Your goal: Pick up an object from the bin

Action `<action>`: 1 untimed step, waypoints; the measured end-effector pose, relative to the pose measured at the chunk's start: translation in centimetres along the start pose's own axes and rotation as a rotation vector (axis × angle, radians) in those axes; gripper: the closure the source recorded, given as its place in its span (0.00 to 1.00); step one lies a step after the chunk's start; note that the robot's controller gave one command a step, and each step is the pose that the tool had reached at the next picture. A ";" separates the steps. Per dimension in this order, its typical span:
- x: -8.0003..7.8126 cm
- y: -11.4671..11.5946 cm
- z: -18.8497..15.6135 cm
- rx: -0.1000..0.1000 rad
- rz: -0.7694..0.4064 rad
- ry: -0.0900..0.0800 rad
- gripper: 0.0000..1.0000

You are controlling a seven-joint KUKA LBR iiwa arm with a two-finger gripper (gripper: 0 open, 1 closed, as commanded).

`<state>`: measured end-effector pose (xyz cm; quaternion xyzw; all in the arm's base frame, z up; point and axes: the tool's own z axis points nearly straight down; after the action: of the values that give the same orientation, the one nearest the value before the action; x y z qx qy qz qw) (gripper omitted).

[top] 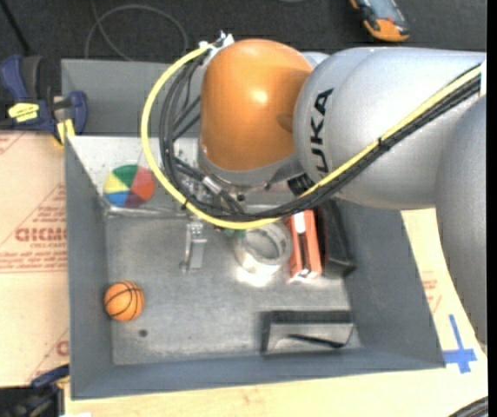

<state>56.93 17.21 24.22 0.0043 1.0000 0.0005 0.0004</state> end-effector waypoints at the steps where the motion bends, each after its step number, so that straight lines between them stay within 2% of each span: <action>1: 0.0 0.0 0.0 0.000 0.000 0.000 0.00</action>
Offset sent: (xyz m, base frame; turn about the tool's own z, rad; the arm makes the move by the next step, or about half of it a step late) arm -0.0019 -0.0029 -0.0867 -0.0090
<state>56.93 17.21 24.22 0.0045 1.0000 0.0005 0.0004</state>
